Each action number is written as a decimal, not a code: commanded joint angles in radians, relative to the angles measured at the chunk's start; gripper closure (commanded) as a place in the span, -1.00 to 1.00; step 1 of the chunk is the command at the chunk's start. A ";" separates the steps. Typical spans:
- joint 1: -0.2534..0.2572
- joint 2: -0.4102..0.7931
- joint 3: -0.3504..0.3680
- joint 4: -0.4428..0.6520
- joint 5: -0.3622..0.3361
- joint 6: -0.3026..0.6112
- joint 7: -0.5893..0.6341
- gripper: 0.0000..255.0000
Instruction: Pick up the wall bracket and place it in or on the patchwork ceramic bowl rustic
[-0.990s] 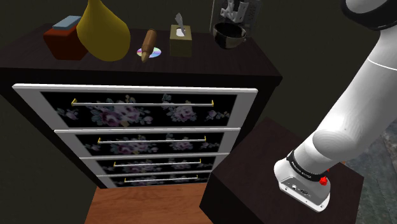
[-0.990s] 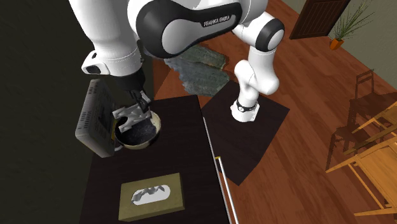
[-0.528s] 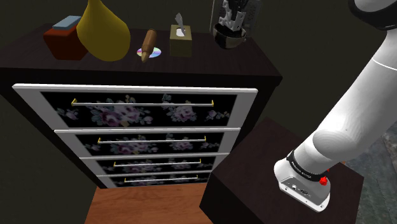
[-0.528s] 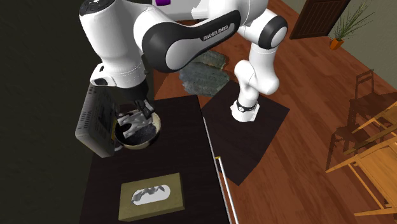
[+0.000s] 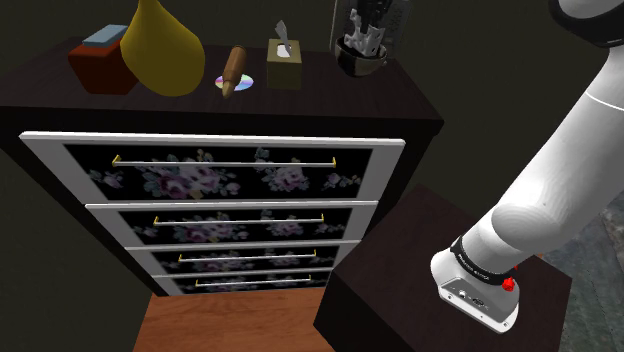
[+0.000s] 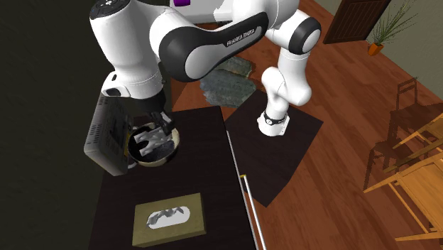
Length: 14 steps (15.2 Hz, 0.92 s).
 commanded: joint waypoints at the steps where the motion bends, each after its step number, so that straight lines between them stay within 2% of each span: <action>1: 0.000 0.000 0.000 0.000 0.000 0.000 0.000 -1.00; 5: 0.000 0.000 0.000 0.000 0.000 0.000 0.000 -1.00; 9: -0.006 0.057 -0.003 0.210 0.008 -0.153 -0.004 -1.00; 14: -0.006 0.057 -0.002 0.210 0.008 -0.153 -0.004 -1.00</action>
